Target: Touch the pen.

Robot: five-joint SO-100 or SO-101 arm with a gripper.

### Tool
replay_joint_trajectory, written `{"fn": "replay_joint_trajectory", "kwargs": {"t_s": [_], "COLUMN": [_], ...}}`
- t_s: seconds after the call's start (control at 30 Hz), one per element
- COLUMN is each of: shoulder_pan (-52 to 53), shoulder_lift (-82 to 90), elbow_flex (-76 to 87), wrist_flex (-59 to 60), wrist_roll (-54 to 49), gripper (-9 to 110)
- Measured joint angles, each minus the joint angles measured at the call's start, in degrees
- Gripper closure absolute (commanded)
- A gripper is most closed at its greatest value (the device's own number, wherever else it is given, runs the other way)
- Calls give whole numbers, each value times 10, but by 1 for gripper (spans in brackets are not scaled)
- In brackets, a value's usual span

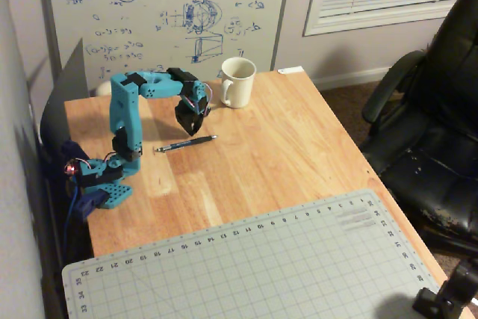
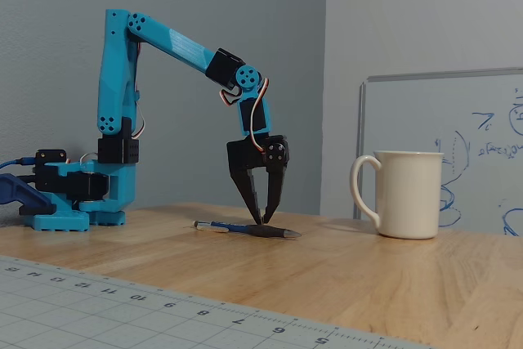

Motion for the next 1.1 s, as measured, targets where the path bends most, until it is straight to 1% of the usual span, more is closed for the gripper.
{"fn": "replay_joint_trajectory", "kwargs": {"t_s": [0.5, 1.1], "shoulder_pan": [46, 47], "shoulder_lift": [0, 0], "elbow_flex": [0, 0], "wrist_flex": [0, 0], "wrist_roll": [0, 0], "gripper": [101, 101]}}
